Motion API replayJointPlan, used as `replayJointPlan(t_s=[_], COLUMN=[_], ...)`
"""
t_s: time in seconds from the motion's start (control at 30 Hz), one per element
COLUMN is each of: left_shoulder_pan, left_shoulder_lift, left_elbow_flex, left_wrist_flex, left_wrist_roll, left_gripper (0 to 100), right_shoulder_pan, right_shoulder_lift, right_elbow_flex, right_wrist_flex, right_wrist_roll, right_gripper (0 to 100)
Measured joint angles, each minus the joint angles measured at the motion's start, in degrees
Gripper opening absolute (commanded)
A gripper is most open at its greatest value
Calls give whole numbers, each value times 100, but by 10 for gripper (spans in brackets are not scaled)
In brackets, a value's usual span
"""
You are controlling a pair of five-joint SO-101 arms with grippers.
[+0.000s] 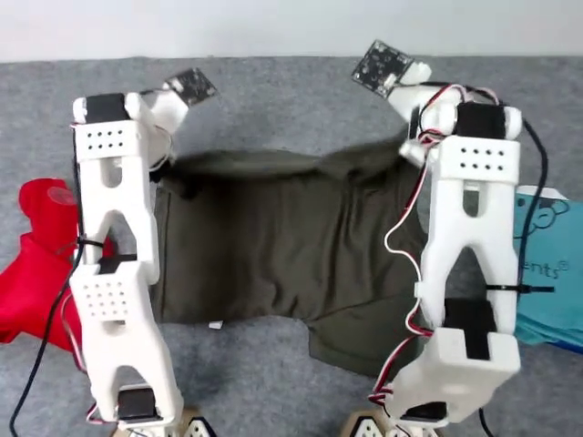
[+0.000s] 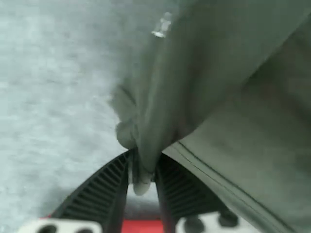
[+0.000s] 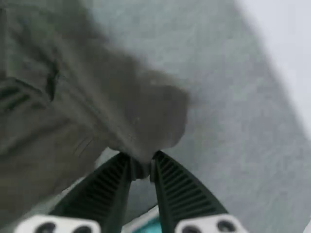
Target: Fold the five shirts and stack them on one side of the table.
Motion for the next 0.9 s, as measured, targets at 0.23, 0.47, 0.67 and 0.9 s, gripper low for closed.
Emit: replayJointPlan(t_s=[0.23, 0.47, 0.67, 0.9], left_shoulder_pan=[79, 70, 70, 70], left_shoulder_lift=[-1213, -1996, -2092, -2092], left_elbow_flex=[2541, 3991, 4501, 4853], left_wrist_flex=[-9, -9, -9, -9], left_wrist_roll=[-79, -229, -237, -237], left_gripper=[15, 15, 15, 15], right_shoulder_pan=[0, 9, 79, 132], right_shoulder_lift=[-457, -1591, -3341, -5134], right_elbow_flex=[-9, 888, 3033, 4932], right_wrist_flex=[1741, 1916, 1916, 1916], right_wrist_roll=[-299, -264, 53, 237], right_gripper=[16, 16, 16, 16])
